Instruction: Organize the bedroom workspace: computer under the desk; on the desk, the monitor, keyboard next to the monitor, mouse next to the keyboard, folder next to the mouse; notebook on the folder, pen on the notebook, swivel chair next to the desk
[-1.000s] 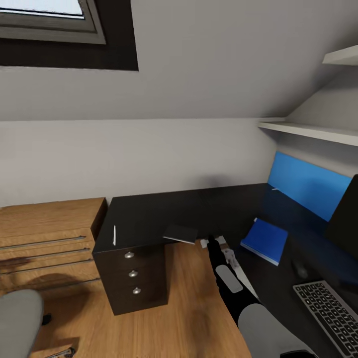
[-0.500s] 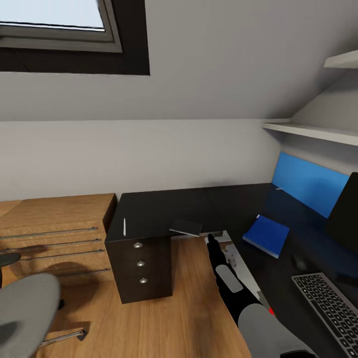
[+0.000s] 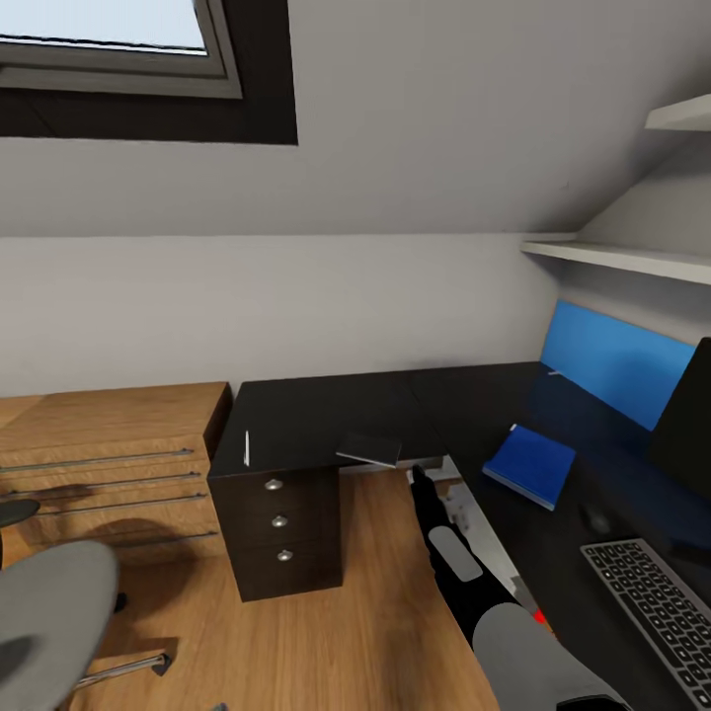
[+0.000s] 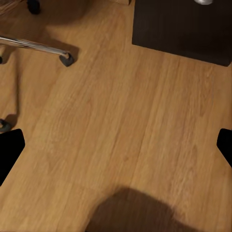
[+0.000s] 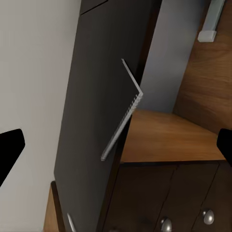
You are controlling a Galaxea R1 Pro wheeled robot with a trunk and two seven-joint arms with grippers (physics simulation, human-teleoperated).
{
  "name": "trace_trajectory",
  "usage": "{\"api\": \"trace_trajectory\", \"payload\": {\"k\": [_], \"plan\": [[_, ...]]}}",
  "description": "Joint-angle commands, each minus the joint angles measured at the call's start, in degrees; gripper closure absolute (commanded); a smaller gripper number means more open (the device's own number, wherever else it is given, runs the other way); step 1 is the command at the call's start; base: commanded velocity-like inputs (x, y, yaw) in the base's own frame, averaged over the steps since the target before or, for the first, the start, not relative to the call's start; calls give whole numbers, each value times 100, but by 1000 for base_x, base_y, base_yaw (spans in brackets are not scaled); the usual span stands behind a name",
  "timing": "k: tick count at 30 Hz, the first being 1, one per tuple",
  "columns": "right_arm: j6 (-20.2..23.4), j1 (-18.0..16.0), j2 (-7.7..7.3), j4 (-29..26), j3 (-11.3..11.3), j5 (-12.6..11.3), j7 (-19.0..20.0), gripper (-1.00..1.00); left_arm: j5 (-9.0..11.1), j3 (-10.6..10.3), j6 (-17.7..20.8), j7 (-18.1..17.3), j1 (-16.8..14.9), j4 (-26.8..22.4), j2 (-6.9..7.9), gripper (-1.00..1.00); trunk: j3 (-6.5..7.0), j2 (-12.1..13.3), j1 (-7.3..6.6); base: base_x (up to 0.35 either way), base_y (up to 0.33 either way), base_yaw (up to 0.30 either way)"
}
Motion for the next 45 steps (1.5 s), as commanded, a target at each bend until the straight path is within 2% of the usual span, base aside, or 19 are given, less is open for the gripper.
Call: {"api": "trace_trajectory", "payload": {"k": [1,5,11,15,31,36,38,40,42,43,45], "plan": [[29,-4,0,4,25,-45,-5,-100,59,-26,-38,31,-4,-12,5,-100,-25,-46,23,0,0,0],[358,-4,0,17,24,-39,-3,-100,59,-21,-40,28,1,-93,5,-100,-97,-206,111,0,0,0],[1174,-4,-5,19,23,-35,10,-100,52,-24,-33,27,6,-493,0,-100,-205,-447,242,0,0,0],[1434,-4,-6,18,23,-36,16,-100,45,-24,-33,26,15,-675,0,-100,-277,-608,330,0,0,0],[1613,-4,-7,5,25,-41,20,-100,33,-26,-30,26,32,-947,-1,-100,-564,-1249,682,0,0,0],[1608,-4,-7,2,29,-35,30,-100,25,-40,-2,29,205,-1340,-5,-100,-654,-1450,792,0,0,0],[1602,-4,-5,1,35,-28,48,-100,20,-51,46,39,362,-1738,-8,-100,-689,-1530,836,0,0,0],[1598,-4,-2,0,37,-24,90,-100,18,-54,153,49,461,-2060,-5,-100,-725,-1610,879,0,0,0],[1591,-4,0,0,39,-19,210,-100,16,-58,561,59,588,-2603,-3,-100,-761,-1690,923,0,0,0],[1584,-4,-2,0,36,-13,330,-100,15,-59,1001,63,641,-2988,1,-100,-779,-1731,945,0,0,0],[1580,-4,-4,0,35,-3,471,-100,18,-53,1523,67,674,-3375,2,-100,-815,-1811,989,0,0,0]]}}
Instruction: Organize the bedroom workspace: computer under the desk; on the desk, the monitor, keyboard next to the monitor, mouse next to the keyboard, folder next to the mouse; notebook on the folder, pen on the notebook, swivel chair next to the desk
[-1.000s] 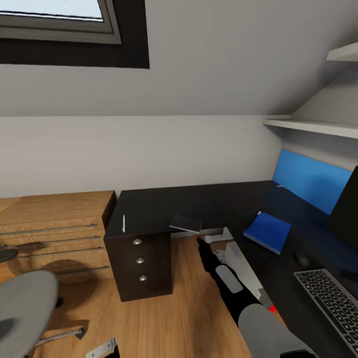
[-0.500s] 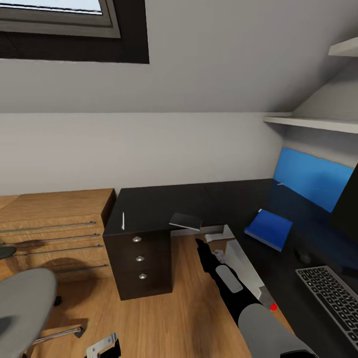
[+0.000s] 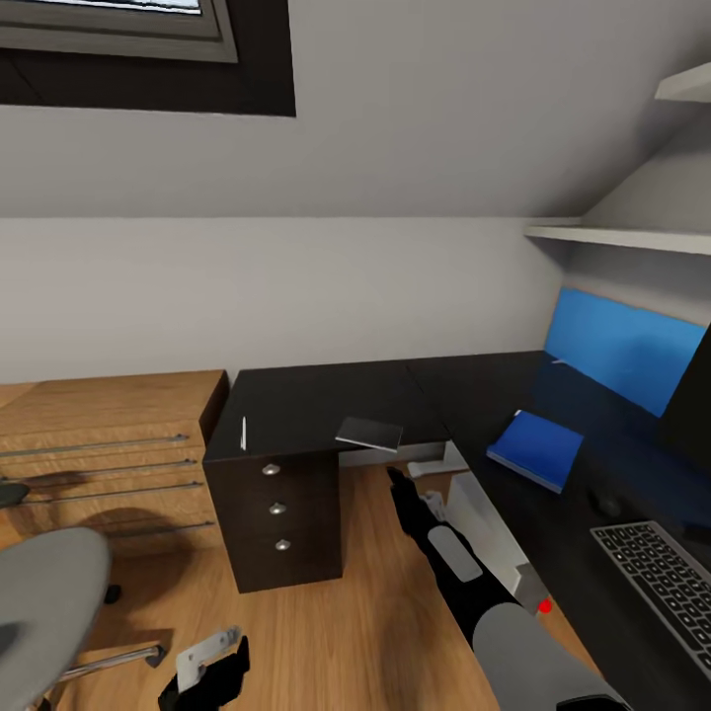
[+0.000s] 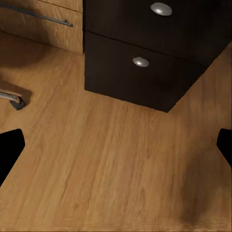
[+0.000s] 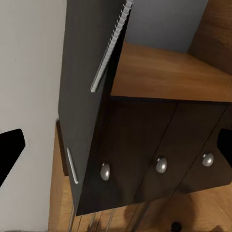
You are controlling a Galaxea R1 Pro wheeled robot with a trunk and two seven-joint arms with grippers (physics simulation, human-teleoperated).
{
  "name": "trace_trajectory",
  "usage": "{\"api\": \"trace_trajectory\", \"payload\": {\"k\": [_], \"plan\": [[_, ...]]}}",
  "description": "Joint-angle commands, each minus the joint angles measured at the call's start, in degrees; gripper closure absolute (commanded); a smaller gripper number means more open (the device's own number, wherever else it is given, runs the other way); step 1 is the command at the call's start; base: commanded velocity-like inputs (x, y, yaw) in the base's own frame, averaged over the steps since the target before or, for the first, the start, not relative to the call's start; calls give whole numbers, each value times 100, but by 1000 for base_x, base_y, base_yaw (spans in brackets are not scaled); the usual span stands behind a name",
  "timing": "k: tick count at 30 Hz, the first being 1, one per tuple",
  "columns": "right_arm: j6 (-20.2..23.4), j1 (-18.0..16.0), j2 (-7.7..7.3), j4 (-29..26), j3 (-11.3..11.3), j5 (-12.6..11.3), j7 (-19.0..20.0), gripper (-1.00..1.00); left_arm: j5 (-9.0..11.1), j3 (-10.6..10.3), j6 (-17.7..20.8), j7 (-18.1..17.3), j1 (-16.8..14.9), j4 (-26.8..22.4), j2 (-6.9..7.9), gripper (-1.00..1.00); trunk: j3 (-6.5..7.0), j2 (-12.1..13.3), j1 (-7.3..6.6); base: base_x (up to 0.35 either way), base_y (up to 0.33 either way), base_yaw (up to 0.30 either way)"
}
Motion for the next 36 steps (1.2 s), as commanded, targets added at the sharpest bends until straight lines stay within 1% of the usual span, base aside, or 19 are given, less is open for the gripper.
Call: {"api": "trace_trajectory", "payload": {"k": [1,2,3,4,6,8,12,19,26,30,32,36], "plan": [[0,-3,-2,2,10,-31,165,-100,35,9,596,40,23,-403,-3,-100,-23,-45,23,0,0,0],[-2,-3,-3,2,11,-25,228,-100,36,15,831,42,30,-562,-7,-100,-41,-85,45,0,0,0],[-5,-3,-3,2,9,-9,334,-100,38,21,1206,46,41,-849,-9,-100,-59,-125,67,0,0,0],[-7,-3,-4,2,8,22,415,-100,45,24,1450,48,48,-1092,-11,-100,-77,-165,89,0,0,0],[-9,-3,-4,-3,8,93,501,-100,57,32,1667,50,55,-1352,-23,-100,-113,-245,133,0,0,0],[-10,-3,-4,-5,7,196,589,-100,76,30,1806,47,58,-1496,-33,-100,-149,-325,177,0,0,0],[-6,-3,-4,-13,0,281,663,-100,114,-12,1880,39,63,-1425,-38,-100,-221,-486,264,0,0,0],[-16,-3,-11,-10,-20,264,674,-100,119,-21,1886,26,65,-1275,-29,-100,-346,-766,418,0,0,0],[-4,-3,-88,-21,-28,261,672,-100,117,-22,1882,26,67,-1259,-30,-100,-472,-1047,572,0,0,0],[1,1,-135,-14,-35,260,680,-100,111,-33,1864,47,64,-1108,-35,-100,-544,-1208,660,0,0,0],[-1,1,-187,-12,-40,260,699,-100,111,-31,1845,49,65,-1051,-36,-100,-580,-1288,704,0,0,0],[-1,4,-206,-13,-44,260,708,-100,117,-29,1826,46,67,-1042,-37,-100,-652,-1448,792,0,0,0]]}}
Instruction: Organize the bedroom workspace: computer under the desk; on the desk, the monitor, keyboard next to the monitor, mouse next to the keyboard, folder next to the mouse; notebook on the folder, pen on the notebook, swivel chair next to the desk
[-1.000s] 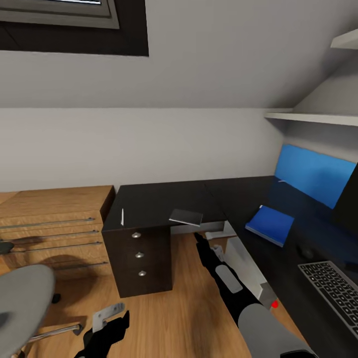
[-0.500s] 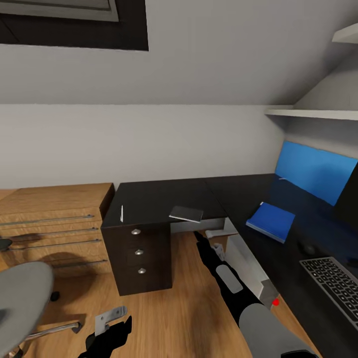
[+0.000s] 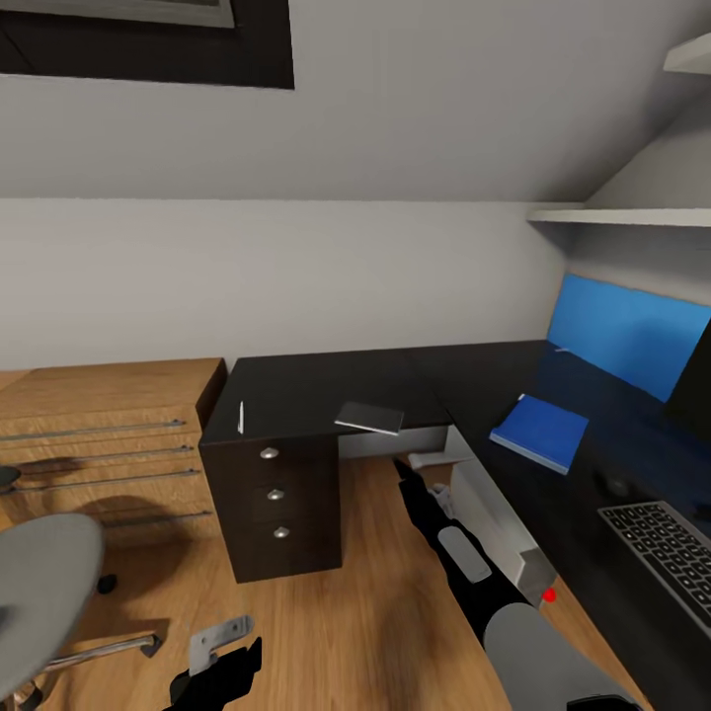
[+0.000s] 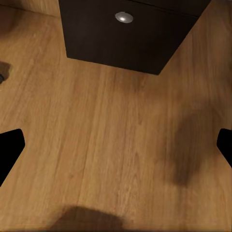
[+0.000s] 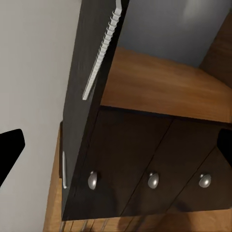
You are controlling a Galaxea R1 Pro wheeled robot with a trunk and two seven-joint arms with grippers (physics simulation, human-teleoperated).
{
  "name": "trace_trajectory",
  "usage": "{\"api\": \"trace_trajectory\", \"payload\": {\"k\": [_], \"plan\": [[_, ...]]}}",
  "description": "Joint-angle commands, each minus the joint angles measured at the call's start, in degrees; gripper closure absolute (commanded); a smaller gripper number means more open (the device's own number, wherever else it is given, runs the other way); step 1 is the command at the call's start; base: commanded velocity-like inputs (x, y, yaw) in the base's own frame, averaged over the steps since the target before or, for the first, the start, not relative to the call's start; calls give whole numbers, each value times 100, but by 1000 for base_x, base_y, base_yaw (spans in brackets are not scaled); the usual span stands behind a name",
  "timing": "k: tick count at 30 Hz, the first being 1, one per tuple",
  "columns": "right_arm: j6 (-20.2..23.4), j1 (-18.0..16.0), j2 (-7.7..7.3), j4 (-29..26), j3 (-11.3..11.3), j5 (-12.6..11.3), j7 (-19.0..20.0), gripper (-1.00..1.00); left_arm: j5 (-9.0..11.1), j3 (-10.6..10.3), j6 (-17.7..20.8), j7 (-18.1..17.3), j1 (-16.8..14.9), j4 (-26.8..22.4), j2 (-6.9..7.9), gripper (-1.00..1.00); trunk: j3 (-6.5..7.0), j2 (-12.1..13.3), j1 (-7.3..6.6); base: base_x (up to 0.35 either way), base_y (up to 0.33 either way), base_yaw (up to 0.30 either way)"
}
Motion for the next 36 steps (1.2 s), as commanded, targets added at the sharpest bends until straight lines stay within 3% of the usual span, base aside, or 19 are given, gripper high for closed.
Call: {"api": "trace_trajectory", "payload": {"k": [1,8,23,36], "plan": [[11,-2,-7,9,8,-53,13,-100,76,-1,-93,50,1,-10,0,-100,-23,-44,23,0,0,0],[8,-2,-10,15,7,-53,13,-100,269,0,-404,47,2,-10,2,-100,-149,-325,176,0,0,0],[-6,-2,-11,16,7,-51,23,-100,298,2,-432,39,2,4,15,-100,-418,-926,506,0,0,0],[-3,-2,-26,16,-1,-44,4,-100,299,4,-448,6,2,76,26,-100,-418,-926,506,3,0,0]]}}
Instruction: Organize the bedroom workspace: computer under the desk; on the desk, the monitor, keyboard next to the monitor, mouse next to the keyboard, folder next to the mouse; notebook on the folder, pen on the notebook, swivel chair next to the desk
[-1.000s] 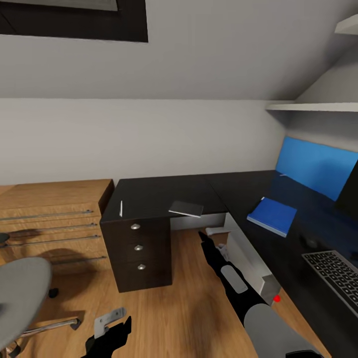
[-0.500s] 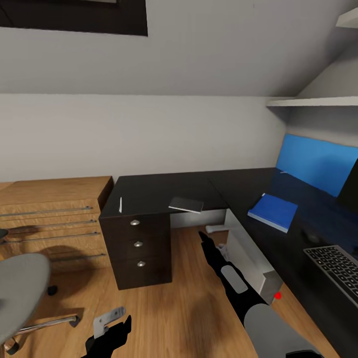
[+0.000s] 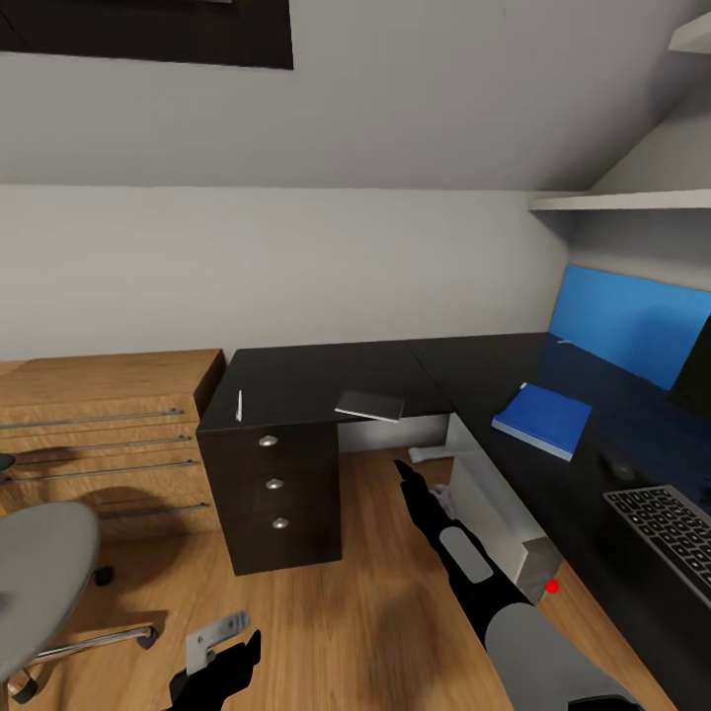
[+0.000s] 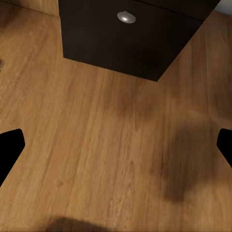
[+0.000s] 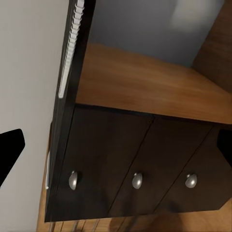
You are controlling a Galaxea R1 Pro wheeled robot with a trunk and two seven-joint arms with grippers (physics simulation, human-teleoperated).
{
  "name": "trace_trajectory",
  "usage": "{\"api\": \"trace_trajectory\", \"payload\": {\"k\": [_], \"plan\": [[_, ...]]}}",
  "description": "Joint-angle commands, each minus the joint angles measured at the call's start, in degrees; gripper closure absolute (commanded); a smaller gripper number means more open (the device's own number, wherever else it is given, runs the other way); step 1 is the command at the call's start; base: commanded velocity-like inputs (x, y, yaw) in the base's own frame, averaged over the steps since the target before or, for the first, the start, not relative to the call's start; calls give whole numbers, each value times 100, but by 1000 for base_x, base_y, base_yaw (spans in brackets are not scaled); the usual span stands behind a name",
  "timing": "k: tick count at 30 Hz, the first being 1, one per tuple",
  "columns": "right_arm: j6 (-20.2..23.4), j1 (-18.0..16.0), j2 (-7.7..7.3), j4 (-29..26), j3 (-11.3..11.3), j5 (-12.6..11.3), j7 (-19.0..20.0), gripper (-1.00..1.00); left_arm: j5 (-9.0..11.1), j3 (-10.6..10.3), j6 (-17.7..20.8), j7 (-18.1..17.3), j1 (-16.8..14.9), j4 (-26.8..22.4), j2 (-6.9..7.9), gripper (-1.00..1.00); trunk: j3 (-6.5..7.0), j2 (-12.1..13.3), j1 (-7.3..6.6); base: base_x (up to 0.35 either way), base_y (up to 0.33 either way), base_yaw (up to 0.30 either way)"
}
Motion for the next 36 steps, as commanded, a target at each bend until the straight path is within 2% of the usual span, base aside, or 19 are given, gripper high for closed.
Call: {"api": "trace_trajectory", "payload": {"k": [1,36], "plan": [[10,-3,-2,1,9,-52,10,-100,53,-2,8,41,0,27,4,-100,-4,-2,0,104,0,0],[17,-3,-4,1,8,-52,4,-100,34,2,7,60,0,220,4,-100,-4,-2,0,132,0,0]]}}
